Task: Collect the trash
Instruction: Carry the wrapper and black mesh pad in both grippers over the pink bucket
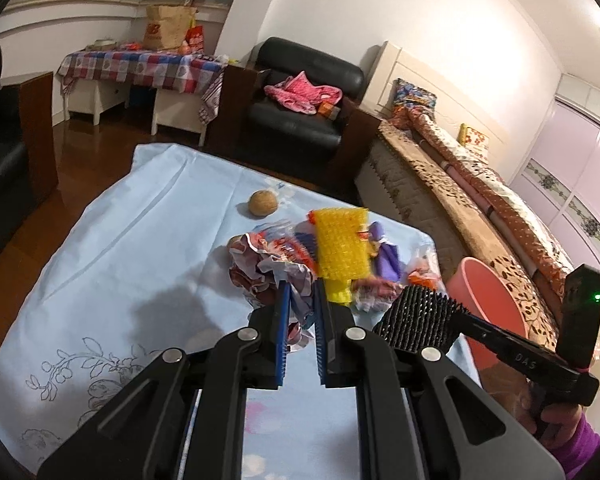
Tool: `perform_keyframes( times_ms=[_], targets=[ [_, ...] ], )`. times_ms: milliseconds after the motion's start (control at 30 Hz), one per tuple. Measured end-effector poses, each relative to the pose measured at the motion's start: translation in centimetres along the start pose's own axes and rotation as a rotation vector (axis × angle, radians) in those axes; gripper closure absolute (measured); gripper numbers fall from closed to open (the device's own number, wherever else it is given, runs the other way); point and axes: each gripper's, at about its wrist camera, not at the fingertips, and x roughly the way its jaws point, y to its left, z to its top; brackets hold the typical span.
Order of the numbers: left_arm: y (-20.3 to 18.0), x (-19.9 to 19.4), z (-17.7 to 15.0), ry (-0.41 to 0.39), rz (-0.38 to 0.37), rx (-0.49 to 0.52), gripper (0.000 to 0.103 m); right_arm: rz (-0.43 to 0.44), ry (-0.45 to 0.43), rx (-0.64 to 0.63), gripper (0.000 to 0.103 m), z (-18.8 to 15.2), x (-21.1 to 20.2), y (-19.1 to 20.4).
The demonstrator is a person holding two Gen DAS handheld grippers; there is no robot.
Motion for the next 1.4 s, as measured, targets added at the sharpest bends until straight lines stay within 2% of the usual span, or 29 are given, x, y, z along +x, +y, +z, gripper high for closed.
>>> perform_keyframes(
  times_ms=[367, 500, 800, 1100, 1400],
  targets=[
    [-4.8, 0.1, 0.6, -0.002, -0.08, 0.092, 0.092, -0.062, -0.121, 0.066, 0.094, 0.7, -5.5, -3.2],
    [-7.8, 1.1, 0.6, 0.012, -0.121, 0.154, 0.092, -0.114, -0.157, 0.1, 0.094, 0.6, -7.3, -5.2],
    [-13.7, 3.3, 0.6, 0.035, -0.227, 0.254, 0.092, -0.292, -0.248, 0.158, 0.094, 0.4, -11.5, -10.3],
    [-19.7, 6.2, 0.2, 0.058, -0.359, 0.324, 0.092, -0.421, -0.277, 0.219, 0.094, 0.0, -13.1, -14.7],
    [-25.2, 8.1, -1.6, 0.091, -0.434, 0.437, 0.092, -0.472, -0.269, 0.25, 0.094, -1.1, -13.2, -16.5]
  ],
)
